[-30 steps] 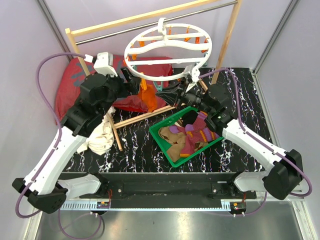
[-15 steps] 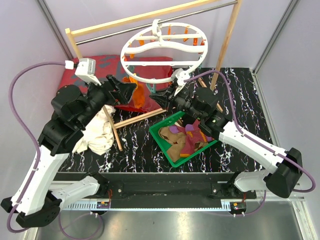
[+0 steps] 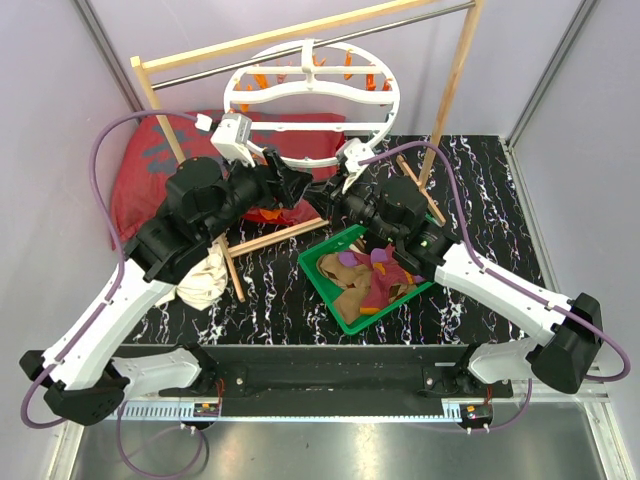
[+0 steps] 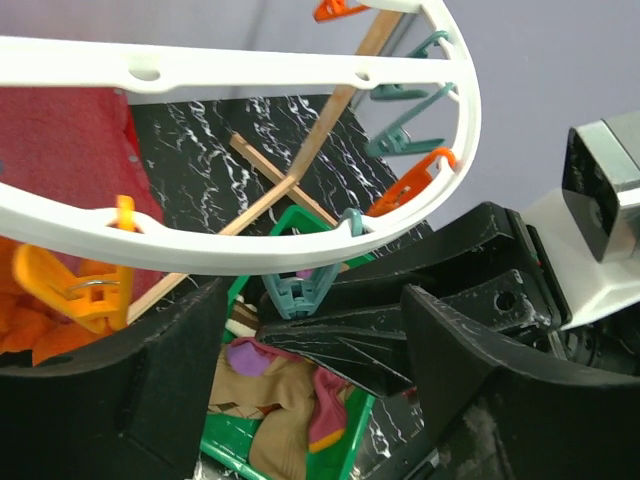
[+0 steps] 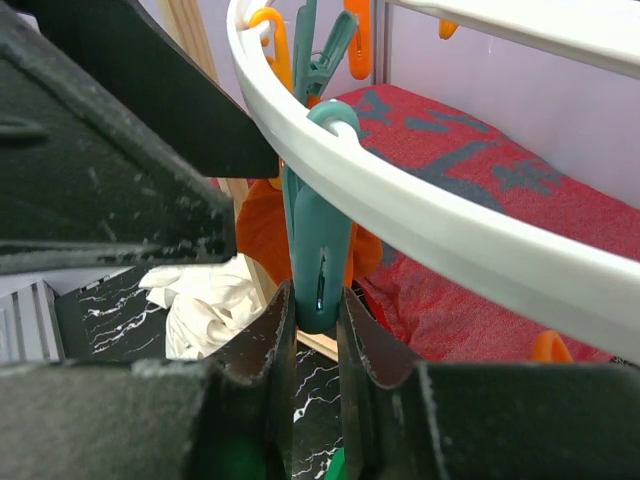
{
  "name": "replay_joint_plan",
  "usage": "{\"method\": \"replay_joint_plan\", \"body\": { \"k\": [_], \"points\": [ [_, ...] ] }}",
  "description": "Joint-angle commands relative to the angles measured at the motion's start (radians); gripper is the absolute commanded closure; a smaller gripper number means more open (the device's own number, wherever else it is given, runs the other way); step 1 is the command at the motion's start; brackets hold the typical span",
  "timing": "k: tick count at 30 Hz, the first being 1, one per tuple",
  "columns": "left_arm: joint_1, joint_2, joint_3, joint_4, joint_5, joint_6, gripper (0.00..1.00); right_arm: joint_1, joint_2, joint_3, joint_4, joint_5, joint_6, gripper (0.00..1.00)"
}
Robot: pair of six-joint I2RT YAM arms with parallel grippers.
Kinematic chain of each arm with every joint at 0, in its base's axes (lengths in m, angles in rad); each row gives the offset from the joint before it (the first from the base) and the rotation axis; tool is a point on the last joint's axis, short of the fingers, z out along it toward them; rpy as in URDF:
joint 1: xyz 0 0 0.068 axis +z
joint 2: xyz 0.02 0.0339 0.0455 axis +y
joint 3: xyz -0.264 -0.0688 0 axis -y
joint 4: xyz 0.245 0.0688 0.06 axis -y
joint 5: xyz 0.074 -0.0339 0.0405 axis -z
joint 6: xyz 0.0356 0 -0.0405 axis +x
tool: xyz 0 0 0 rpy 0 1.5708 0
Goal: Clip the socks to the hanger
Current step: Open the clamp at the hanger.
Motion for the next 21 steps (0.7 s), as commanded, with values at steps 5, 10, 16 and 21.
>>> {"method": "replay_joint_plan", "body": {
  "k": [5,10,16,21],
  "points": [
    [-0.048,0.030,0.015,0.084,-0.139,0.045,0.35,0.016,-0.010,0.038,-0.004,0.028,-0.008,1.00],
    [-0.065,0.057,0.024,0.092,-0.178,0.037,0.37,0.022,-0.005,0.041,-0.005,0.033,-0.013,1.00],
    [-0.075,0.067,0.020,0.104,-0.232,0.010,0.44,0.028,0.000,0.041,-0.008,0.040,-0.019,1.00],
    [-0.078,0.067,0.020,0.121,-0.244,0.007,0.58,0.031,0.006,0.035,-0.011,0.049,-0.019,1.00]
  ]
}}
